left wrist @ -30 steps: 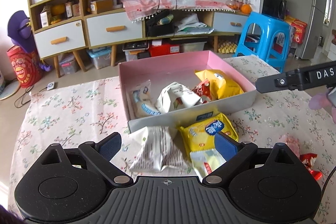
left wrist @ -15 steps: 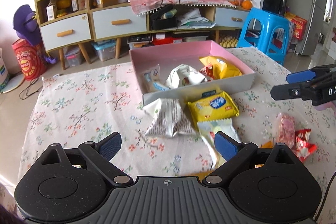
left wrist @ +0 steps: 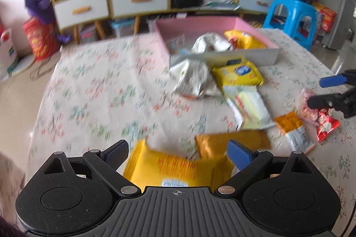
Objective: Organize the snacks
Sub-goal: 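Reach left tool to yellow waffle sandwich packet while right tool reaches pink pastry packet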
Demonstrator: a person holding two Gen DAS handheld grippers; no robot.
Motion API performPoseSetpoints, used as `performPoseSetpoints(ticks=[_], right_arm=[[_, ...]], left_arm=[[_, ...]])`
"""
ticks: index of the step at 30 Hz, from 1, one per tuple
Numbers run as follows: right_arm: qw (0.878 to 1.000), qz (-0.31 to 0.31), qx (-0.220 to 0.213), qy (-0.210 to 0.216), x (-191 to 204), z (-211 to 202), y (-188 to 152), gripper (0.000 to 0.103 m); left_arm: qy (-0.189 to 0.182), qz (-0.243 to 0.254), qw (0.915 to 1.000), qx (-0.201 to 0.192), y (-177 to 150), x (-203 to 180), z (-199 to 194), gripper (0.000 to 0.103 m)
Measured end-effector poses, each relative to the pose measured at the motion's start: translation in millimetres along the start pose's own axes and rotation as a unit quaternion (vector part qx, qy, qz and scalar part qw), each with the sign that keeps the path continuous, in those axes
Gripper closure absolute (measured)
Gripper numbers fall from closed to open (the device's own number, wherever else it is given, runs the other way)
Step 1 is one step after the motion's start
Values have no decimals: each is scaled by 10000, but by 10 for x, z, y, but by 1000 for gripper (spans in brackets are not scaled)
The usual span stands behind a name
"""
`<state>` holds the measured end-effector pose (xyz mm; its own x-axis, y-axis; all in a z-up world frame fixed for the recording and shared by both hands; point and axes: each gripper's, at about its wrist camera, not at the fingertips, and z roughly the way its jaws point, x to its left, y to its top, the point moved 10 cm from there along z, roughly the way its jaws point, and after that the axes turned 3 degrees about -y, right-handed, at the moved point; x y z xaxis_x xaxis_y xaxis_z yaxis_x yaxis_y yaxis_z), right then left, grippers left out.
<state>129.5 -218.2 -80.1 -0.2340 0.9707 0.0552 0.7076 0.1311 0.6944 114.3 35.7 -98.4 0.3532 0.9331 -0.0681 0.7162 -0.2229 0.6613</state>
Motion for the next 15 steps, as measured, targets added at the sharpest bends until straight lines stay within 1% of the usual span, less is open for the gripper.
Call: performPoseSetpoints(ticks=[2,5,8,15], right_arm=[[9999,-63,117,13,25,17,-80,13],[9995,-149,262,29,70,38,-168,13],[9990,-180,406,80,110,59,-231,13],[9988,-157,458,-48,41,119,-248,15]], left_arm=[[-45,-86,9999,143,-63,1,13,7],[-68,-40,9995,298,-133,-28,37,7],[3,148,9992,370,-177,-38,49,7],[-66,165,9988,450,-230,-19,81,6]])
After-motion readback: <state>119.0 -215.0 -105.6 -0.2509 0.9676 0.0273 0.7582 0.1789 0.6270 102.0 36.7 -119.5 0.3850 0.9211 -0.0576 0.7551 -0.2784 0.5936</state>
